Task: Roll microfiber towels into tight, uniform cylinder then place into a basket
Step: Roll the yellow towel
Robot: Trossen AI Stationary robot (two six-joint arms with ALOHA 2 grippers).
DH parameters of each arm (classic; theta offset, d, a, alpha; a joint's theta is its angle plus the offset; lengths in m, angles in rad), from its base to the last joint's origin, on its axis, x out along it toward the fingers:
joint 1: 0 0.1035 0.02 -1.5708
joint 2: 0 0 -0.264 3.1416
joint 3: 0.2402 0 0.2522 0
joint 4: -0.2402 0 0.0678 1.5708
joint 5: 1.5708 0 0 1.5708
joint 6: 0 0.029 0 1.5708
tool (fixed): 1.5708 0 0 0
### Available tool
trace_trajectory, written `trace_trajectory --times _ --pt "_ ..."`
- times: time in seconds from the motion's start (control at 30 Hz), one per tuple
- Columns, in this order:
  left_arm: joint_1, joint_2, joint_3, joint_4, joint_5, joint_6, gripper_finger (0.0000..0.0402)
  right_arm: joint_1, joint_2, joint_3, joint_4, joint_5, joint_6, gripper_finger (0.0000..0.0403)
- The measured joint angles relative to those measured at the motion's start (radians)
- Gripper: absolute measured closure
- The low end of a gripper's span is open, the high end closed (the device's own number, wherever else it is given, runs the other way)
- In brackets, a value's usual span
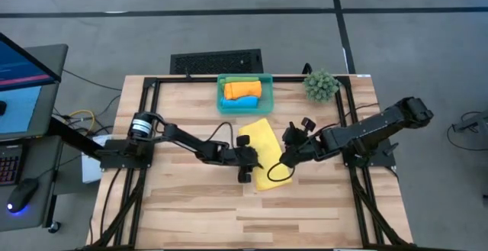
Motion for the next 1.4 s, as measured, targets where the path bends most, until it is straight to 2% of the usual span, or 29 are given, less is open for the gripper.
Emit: trace_trajectory --times 0.17,0.3,0.7,0.87,1.0,1.2,1.4 --pt "0.0 -0.003 0.074 -0.21 0.008 -0.014 0.0251 0.0 0.0 0.0 0.0 0.0 0.0 0.0296" --pt "0.001 -0.007 0.107 -0.326 0.105 0.005 0.0251 0.0 0.0 0.0 0.0 0.0 0.0 0.0296" --pt "-0.022 -0.029 0.121 -0.564 0.145 0.107 0.0251 0.0 0.0 0.0 0.0 -0.002 0.001 0.0296" --pt "-0.068 -0.068 0.115 -0.613 0.139 0.078 0.0251 0.0 0.0 0.0 0.008 -0.001 0.001 0.0296" --pt "-0.123 -0.124 0.107 -0.69 0.094 0.086 0.0251 0.0 0.0 0.0 0.013 -0.004 0.001 0.0296" --pt "-0.193 -0.223 0.111 -0.732 -0.054 0.063 0.0251 0.019 0.0 0.0 0.015 -0.005 0.0 0.0296" --pt "-0.266 -0.272 0.112 -0.735 -0.084 0.032 0.0251 0.051 0.0 0.0 0.017 -0.005 -0.006 0.0296"
